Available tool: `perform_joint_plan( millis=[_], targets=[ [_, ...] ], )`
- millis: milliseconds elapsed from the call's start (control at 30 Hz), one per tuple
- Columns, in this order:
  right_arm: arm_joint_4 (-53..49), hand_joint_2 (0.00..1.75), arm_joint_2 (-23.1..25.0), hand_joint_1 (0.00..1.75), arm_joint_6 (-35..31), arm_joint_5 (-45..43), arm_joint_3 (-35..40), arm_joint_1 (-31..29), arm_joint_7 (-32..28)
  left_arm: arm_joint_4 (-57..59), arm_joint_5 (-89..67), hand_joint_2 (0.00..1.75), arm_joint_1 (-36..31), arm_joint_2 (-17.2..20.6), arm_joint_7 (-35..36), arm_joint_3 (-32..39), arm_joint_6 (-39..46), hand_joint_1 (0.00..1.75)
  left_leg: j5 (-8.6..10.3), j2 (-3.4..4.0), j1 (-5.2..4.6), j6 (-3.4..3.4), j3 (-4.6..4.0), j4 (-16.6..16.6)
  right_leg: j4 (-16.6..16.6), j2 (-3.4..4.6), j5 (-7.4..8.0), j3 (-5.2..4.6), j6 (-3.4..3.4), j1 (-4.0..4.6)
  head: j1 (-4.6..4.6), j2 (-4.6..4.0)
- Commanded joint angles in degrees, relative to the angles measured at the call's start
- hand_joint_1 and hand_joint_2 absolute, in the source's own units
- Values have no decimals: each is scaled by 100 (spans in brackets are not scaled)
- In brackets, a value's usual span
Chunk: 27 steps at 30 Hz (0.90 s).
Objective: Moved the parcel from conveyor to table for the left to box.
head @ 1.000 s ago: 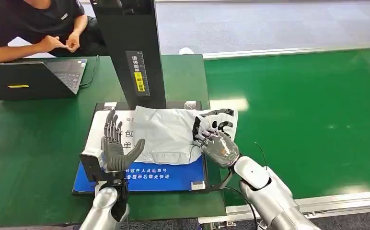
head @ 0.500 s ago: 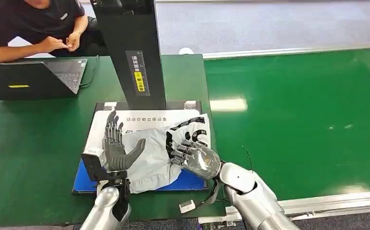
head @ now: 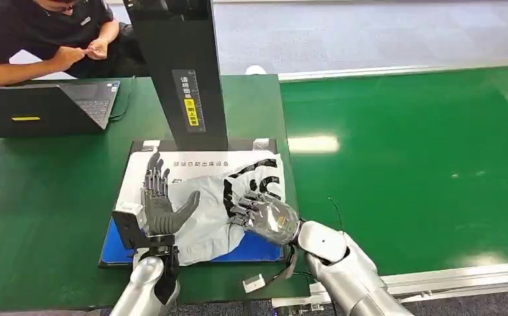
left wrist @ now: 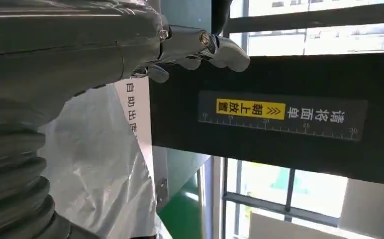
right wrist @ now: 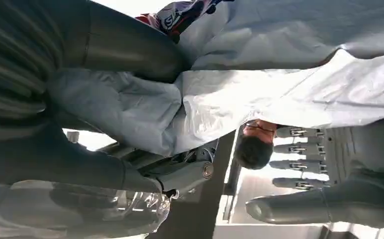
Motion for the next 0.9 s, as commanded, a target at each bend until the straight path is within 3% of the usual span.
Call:
perform_joint_plan(
  millis=[33, 67, 167, 333, 467, 567, 633, 800, 833, 867, 900],
  targets=[
    [639, 0, 96, 0, -2, 308, 312, -383, 934, 209, 43, 175, -82, 183, 17, -190, 42, 0, 1, 3, -2, -4, 6, -4, 2, 2, 2, -1, -12, -1, 0, 0],
    [1210, 0, 258, 0, -2, 63, -48, -415, 1604, 70, 18, 175, 12, 183, 40, -124, 154, 0, 2, 0, -2, -4, 9, -7, -1, -1, 3, 2, -14, -1, 0, 0],
    [1727, 0, 417, 0, -2, -482, -454, -534, 1894, -319, -11, 175, 257, 227, 123, -28, 211, 0, -1, 11, 0, -3, 14, -8, -5, 10, 4, 7, -11, 1, 0, 0],
    [1867, 0, 345, 0, -2, -1735, -1171, -431, 1556, -532, -99, 175, 405, 188, 224, 29, 217, 0, 0, 0, -1, -4, 7, -6, -1, -1, 1, 3, -13, 1, 0, 0],
    [2228, 0, 260, 0, 127, -2094, -1239, -510, 1890, -546, -126, 175, 411, 177, 238, 60, 193, 0, 2, -12, -1, -5, 13, -11, -5, -14, 0, 11, -18, 2, 0, 0],
    [1871, 0, 185, 0, 1270, -3299, -1423, -314, 1477, -533, -130, 175, 412, 193, 240, 92, 142, 0, 3, -7, 0, -4, 9, -8, -4, -9, 3, 6, -15, 2, 0, 0],
    [1195, 0, 104, 0, 2567, -4717, -1686, 50, 1023, -528, -128, 175, 431, 196, 238, 140, 108, 0, 3, -15, 1, -3, 4, -6, -4, -16, 0, 6, -12, 2, 0, 0],
    [-1253, 0, -415, 0, 5014, -7092, -1953, 1386, 757, -566, -144, 175, 484, 193, 215, 241, 74, 0, 3, -40, 3, -4, 6, -11, -9, -42, -8, 14, -15, 5, 2, 0],
    [-1689, 0, -458, 0, 5166, -7318, -2067, 1603, 747, -578, -140, 175, 494, 212, 220, 248, 84, 0, 1, -38, 1, -4, 8, -12, -8, -39, -9, 14, -16, 3, 0, 0],
    [-2046, 175, -487, 0, 5365, -7557, -2188, 1768, 754, -592, -136, 175, 502, 224, 216, 265, 91, 0, 0, -36, 2, -2, 1, -7, -6, -37, -9, 9, -11, 4, -2, 0],
    [-2463, 175, -476, 0, 5690, -7963, -2431, 1952, 735, -609, -134, 175, 508, 213, 216, 308, 83, 0, -2, -46, 1, -3, 5, -9, -6, -47, -15, 13, -15, 4, 0, 0]
  ],
)
